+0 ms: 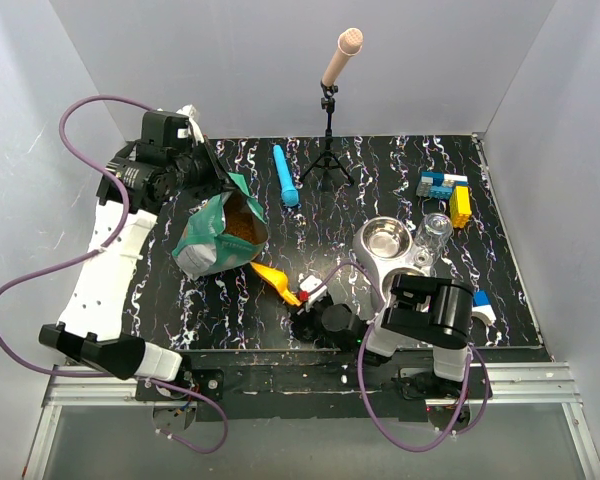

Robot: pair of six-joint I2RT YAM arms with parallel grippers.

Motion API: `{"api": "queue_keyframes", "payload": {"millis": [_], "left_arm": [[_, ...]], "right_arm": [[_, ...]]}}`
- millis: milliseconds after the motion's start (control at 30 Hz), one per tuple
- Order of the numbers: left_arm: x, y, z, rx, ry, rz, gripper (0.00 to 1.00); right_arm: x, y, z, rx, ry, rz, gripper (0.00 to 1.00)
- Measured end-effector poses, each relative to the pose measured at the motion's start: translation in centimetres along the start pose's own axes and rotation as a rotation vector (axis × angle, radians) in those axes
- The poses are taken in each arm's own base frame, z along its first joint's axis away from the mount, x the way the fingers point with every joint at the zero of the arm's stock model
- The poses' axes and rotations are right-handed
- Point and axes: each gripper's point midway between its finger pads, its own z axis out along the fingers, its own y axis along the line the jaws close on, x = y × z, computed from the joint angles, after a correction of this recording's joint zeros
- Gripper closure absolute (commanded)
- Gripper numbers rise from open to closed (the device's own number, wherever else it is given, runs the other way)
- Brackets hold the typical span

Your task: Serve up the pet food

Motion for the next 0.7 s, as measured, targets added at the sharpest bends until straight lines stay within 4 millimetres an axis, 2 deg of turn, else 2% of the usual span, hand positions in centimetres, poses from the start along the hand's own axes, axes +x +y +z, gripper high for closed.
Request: {"api": "queue_keyframes", "payload": {"millis": [100,167,333,400,467,567,700], "left_arm": [[0.2,0.1,-0.2,0.007,-0.004,0.001,1.0],[0.3,0.1,-0.3,0.008,-0.005,0.009,1.0],[0.2,0.1,-0.3,0.01,-0.007,0.035,1.0],[0.2,0.2,-0.4,0.011,-0.009,0.047,1.0],[0.2,0.2,-0.5,0.011,-0.011,0.065,1.0],[0.3,0.2,-0.5,0.019,-0.007,0.091,1.0],[0.5,0.1,-0.5,0.032,0.008,0.114,1.0]], "right_arm": [[0.0,0.2,-0.2,0.004,-0.005,-0.006,0.6],[-0.2,0.2,-0.1,0.013,-0.013,-0.002,0.98],[-0.2,0.4,-0.1,0.02,0.003,-0.013,0.99],[-0.3,0.4,-0.8,0.007,0.047,-0.014,0.99],[-1.2,0.6,-2.2,-0.023,0.095,0.027,0.99],[-4.5,1.2,-5.3,-0.083,0.142,0.164,0.99],[-10.5,1.5,-10.3,-0.142,0.238,0.358,0.99]]}}
